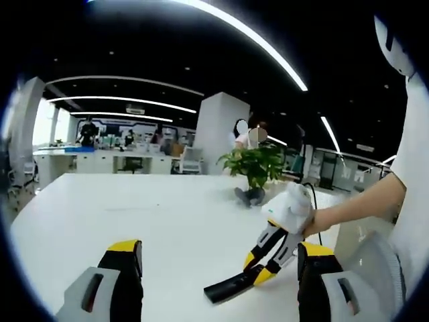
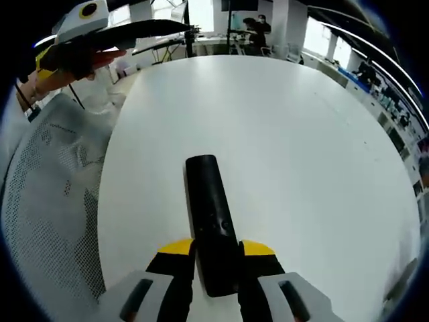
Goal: Press the specified remote control buttons in sequence, fully releasing each button before pressing the next.
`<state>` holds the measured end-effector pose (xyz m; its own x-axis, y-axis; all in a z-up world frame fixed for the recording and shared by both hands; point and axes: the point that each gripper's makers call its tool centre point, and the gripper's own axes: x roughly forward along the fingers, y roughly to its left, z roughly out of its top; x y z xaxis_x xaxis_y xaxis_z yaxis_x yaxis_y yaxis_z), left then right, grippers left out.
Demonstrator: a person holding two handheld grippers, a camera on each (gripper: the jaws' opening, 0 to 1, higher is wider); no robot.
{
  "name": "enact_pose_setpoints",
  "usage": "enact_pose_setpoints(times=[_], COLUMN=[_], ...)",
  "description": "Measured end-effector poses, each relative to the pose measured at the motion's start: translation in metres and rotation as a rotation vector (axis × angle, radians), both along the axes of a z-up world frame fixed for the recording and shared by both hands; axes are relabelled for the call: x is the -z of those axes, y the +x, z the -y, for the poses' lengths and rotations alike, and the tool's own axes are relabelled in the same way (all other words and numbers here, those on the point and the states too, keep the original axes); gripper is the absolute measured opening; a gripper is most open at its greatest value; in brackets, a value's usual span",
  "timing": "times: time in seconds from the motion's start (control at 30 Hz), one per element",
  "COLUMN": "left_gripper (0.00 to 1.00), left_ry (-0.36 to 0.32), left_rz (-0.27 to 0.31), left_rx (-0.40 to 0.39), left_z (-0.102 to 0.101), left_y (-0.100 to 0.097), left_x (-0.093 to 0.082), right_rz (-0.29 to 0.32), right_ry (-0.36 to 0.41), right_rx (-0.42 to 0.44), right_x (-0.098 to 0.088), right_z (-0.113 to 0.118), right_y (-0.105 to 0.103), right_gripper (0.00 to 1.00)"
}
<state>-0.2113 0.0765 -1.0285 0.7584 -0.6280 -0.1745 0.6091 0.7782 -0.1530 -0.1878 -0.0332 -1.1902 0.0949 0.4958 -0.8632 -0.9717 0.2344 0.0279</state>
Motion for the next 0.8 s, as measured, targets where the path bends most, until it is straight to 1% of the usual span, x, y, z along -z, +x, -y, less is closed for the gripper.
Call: enact_pose_setpoints(times=[0.1,0.27,0.5,0.6,0.8], left_gripper=[1.0,1.0,1.0,1.0,1.0], left_ry=[0.006,0.005,0.012,0.014,0.016], left_rz=[-0.001,-0.008,-0.011,-0.014,-0.015], left_rx=[0.002,0.004,0.004,0.002,0.003], left_z=[0.001,0.001,0.0,-0.001,-0.002], left_y=[-0.001,-0.002,-0.003,-0.003,-0.003], left_x=[0.0,0.001,0.002,0.003,0.002], right_rz=[-0.002,0.005,0.001,0.007,0.018], right_ry=[-0.002,-0.029,-0.032,-0.044,-0.07], right_rx=[0.002,-0.009,0.004,-0.007,-0.03], right_x=[0.0,0.003,0.002,0.002,0.002], right_z=[0.001,0.005,0.008,0.008,0.008], right_y=[0.005,0.015,0.029,0.032,0.044], right_gripper=[0.22,0.21,0.21,0.21,0.21])
